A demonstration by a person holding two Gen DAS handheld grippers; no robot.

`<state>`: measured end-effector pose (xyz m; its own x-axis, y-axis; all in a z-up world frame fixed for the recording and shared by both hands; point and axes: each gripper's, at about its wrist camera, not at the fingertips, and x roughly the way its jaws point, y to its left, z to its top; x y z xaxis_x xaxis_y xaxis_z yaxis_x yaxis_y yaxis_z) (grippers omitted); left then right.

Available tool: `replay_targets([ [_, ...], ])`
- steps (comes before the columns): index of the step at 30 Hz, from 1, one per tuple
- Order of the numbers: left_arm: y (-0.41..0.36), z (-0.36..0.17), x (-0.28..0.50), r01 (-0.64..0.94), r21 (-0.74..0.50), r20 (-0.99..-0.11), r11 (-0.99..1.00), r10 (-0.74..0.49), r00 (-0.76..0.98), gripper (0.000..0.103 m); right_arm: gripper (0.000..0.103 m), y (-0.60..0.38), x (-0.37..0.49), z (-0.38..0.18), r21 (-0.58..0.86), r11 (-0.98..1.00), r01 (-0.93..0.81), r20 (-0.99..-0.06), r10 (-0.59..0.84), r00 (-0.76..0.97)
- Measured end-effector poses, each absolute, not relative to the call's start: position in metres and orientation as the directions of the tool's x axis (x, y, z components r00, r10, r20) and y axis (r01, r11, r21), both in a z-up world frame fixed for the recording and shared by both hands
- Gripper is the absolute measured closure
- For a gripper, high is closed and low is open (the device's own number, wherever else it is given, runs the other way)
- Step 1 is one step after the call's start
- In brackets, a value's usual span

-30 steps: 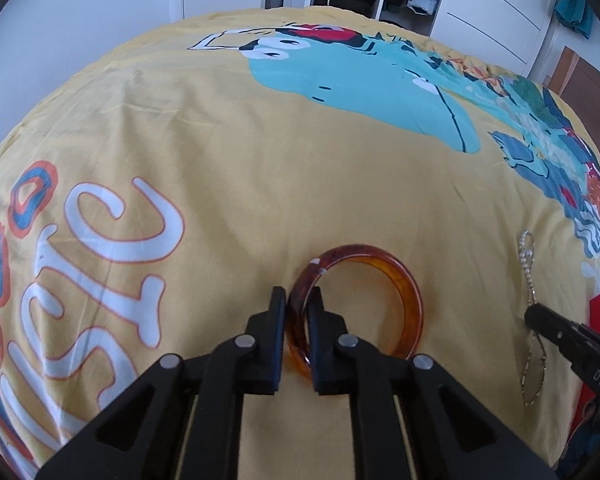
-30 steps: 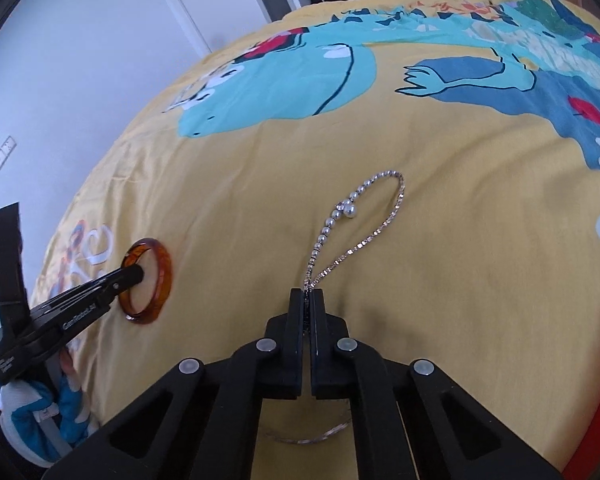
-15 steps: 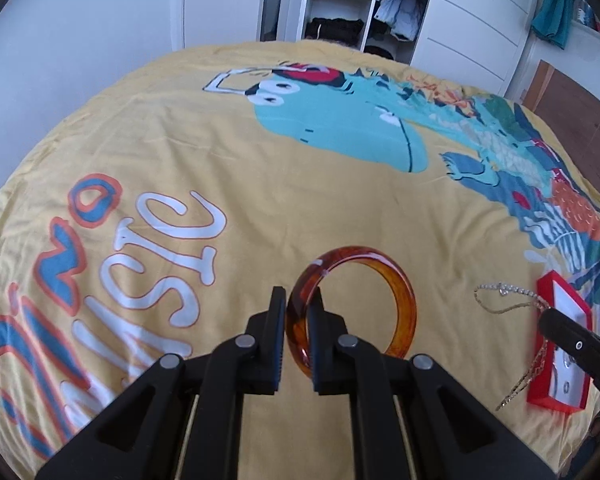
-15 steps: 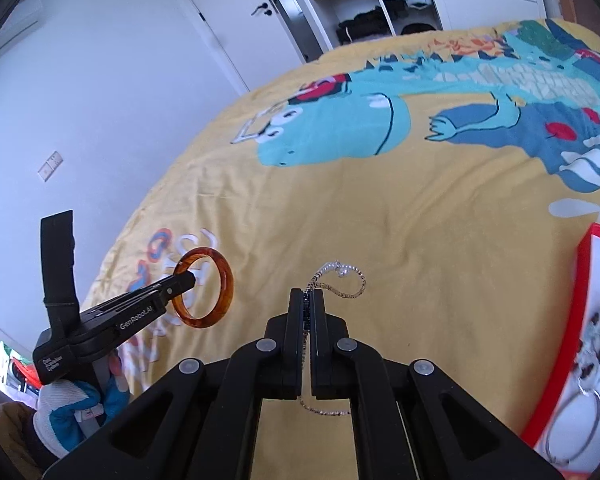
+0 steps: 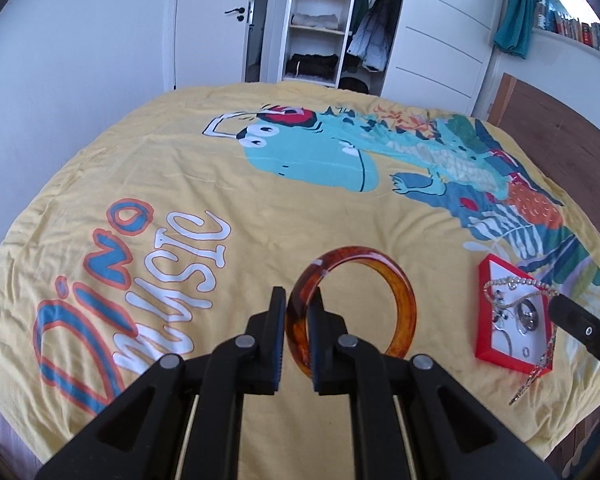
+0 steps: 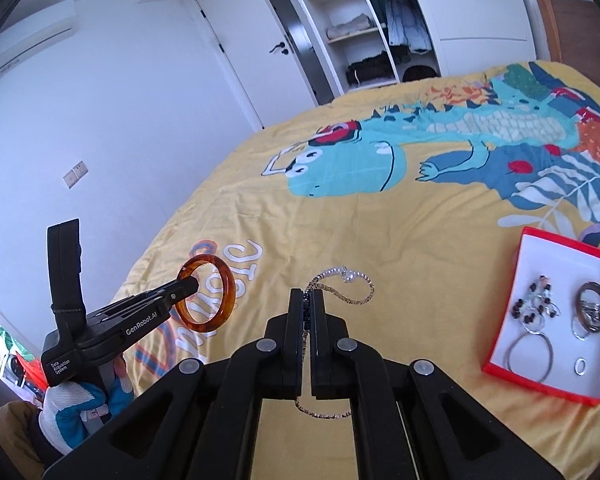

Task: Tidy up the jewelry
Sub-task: 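Carry the amber bangle and necklace over the red box with both tools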

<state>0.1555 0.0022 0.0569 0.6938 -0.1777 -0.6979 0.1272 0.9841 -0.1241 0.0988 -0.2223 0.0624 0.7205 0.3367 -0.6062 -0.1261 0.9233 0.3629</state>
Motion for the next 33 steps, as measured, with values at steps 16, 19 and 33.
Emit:
replay_targets([
  [16, -0.028, 0.062, 0.087, 0.166, -0.111, -0.698, 0.98, -0.196, 0.689, 0.094, 0.101, -0.269, 0.011, 0.083, 0.368, 0.926, -0.086, -0.541, 0.288, 0.79],
  [19, -0.047, 0.059, 0.085, 0.191, -0.095, -0.707, 0.977, -0.201, 0.678, 0.094, 0.101, -0.285, 0.006, 0.08, 0.373, 0.926, -0.062, -0.541, 0.271, 0.796],
  [33, -0.15, 0.036, 0.106, 0.321, -0.047, -0.764, 0.946, -0.241, 0.599, 0.094, 0.101, -0.396, 0.006, 0.057, 0.347, 0.934, 0.086, -0.579, 0.141, 0.803],
])
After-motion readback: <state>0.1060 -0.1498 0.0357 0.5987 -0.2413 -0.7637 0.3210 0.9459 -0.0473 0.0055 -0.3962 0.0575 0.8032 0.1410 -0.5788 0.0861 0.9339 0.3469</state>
